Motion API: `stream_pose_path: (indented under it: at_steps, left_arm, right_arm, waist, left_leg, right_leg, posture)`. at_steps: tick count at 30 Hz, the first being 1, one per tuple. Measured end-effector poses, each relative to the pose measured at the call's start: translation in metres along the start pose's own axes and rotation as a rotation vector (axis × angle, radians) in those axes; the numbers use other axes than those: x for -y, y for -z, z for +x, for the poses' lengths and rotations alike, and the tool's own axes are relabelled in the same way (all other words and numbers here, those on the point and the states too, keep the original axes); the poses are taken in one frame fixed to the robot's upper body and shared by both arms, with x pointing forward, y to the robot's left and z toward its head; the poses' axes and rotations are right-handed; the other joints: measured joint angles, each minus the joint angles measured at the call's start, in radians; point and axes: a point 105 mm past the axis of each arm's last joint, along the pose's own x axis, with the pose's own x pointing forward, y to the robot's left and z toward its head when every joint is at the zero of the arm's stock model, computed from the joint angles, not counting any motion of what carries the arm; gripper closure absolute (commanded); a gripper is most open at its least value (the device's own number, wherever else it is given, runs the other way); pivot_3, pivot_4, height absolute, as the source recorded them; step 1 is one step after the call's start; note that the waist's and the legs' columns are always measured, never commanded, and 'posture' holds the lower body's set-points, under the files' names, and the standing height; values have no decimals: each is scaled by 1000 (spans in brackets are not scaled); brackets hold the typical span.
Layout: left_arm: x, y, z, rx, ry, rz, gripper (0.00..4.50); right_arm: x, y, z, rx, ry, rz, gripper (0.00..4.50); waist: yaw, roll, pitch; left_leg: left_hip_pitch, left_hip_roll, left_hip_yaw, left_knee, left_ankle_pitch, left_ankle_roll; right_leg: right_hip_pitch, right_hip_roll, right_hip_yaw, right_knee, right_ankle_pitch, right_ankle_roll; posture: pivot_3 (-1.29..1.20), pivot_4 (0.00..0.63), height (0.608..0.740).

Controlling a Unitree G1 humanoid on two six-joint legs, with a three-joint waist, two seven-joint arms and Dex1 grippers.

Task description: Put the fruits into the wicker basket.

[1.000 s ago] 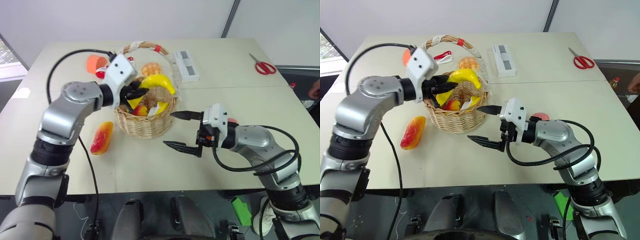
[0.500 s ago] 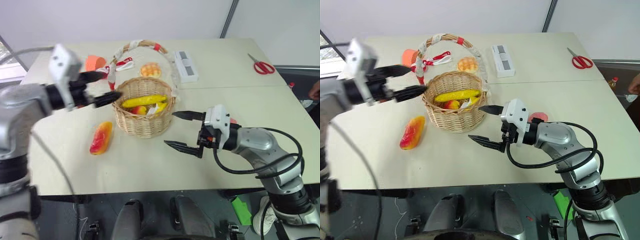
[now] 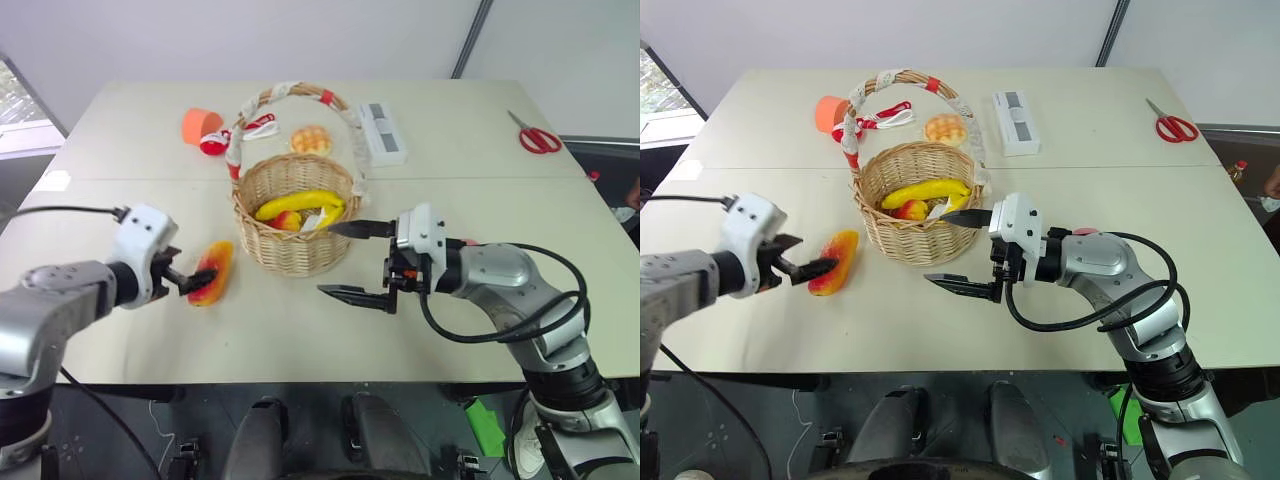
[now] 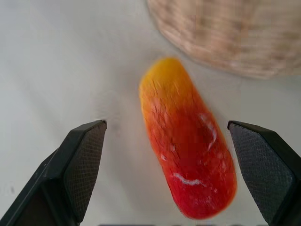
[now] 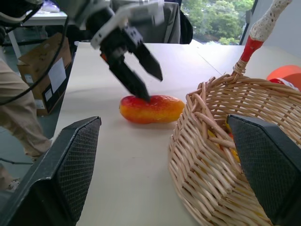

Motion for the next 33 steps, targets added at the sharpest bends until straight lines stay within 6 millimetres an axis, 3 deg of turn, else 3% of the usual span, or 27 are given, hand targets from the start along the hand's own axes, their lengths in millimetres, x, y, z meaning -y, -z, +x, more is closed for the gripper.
stream_pose_path:
  at_steps: [4, 5, 7, 11, 12, 15, 18, 20, 22, 25, 28, 31, 33]
  left_arm:
    - [8, 4, 10, -7, 12, -33, 79]
    - [10, 5, 13, -14, 18, -39, 315]
    - [13, 8, 17, -17, 24, -60, 977]
    - [6, 8, 17, -14, 5, -58, 2854]
    - [4, 8, 16, -15, -2, -52, 3003]
    - [-2, -7, 5, 72, 36, -52, 3003]
    - [-6, -43, -22, 253, 107, -27, 3003]
    - [7, -78, -41, 399, 180, 64, 3003]
    - [20, -102, -49, 483, 232, 130, 3003]
    - [46, -129, -36, 526, 300, 205, 3003]
    - [69, -151, -4, 509, 318, 283, 3003]
    - [73, -151, 29, 447, 288, 316, 3003]
    - [72, -147, 45, 421, 282, 300, 2003]
  right_arm:
    - [-2, 0, 2, 5, -10, 5, 0]
    - [-2, 0, 2, 5, -10, 6, 0]
    - [-2, 1, 3, 7, -8, 8, 0]
    - [-2, 0, 3, 5, 0, 8, 0]
    - [-2, 0, 3, 5, 2, 9, 0]
    - [-2, 0, 3, 5, 6, 6, 0]
    - [-3, -1, 3, 4, 6, 3, 0]
    - [-3, 0, 2, 3, 6, 4, 0]
    - [-3, 0, 2, 2, 7, 4, 0]
    - [1, 2, 2, -4, 19, 5, 0]
    - [4, 1, 2, -6, 31, -5, 0]
    - [9, 4, -2, -21, 69, -6, 0]
    - [13, 7, -7, -40, 107, -3, 0]
  waist:
    - [0, 0, 0]
    - [0, 0, 0]
    - [1, 0, 0]
    - [1, 0, 0]
    - [1, 0, 0]
    - [1, 0, 0]
    - [3, 0, 0]
    - [8, 0, 0]
    - [8, 0, 0]
    - [8, 0, 0]
    - [6, 0, 0]
    - [-3, 0, 0]
    - [-5, 1, 0]
  left_leg:
    - [1, 0, 0, 0, 0, 0]
    - [1, 0, 0, 0, 0, 0]
    - [0, 0, 0, 0, 0, 0]
    - [0, 0, 0, 0, 0, 0]
    - [0, 0, 0, 0, 0, 0]
    - [0, 0, 0, 0, 0, 0]
    - [0, 0, 0, 0, 0, 0]
    - [0, -1, 0, 0, 0, 0]
    - [0, -2, 1, 0, 0, 0]
    - [0, -3, 0, 1, 0, 0]
    - [0, -5, 0, 1, 0, 0]
    - [0, -4, 2, -1, 0, 0]
    - [-1, -3, 1, -1, 0, 0]
  right_leg:
    - [0, 0, 0, 0, 0, 0]
    - [0, 0, 0, 0, 0, 0]
    - [0, 0, 0, 0, 0, 0]
    - [0, 0, 0, 0, 0, 0]
    - [0, 0, 0, 0, 0, 0]
    - [0, 0, 0, 0, 0, 0]
    - [0, 0, 0, 0, 0, 0]
    - [1, -1, -1, -1, 0, 0]
    - [1, -1, -1, -1, 0, 0]
    - [2, 0, -1, -1, 0, 0]
    - [1, 1, -1, -1, 0, 0]
    - [-1, 2, 0, 0, 0, 0]
    - [-2, 2, 0, 0, 0, 0]
  posture:
    - [0, 150, 740]
    - [0, 150, 740]
    - [0, 150, 740]
    - [0, 150, 740]
    - [0, 150, 740]
    - [0, 150, 740]
    - [0, 150, 740]
    - [0, 150, 740]
    - [0, 150, 740]
    - [0, 150, 740]
    - [0, 150, 740]
    - [0, 150, 740]
    - [0, 150, 740]
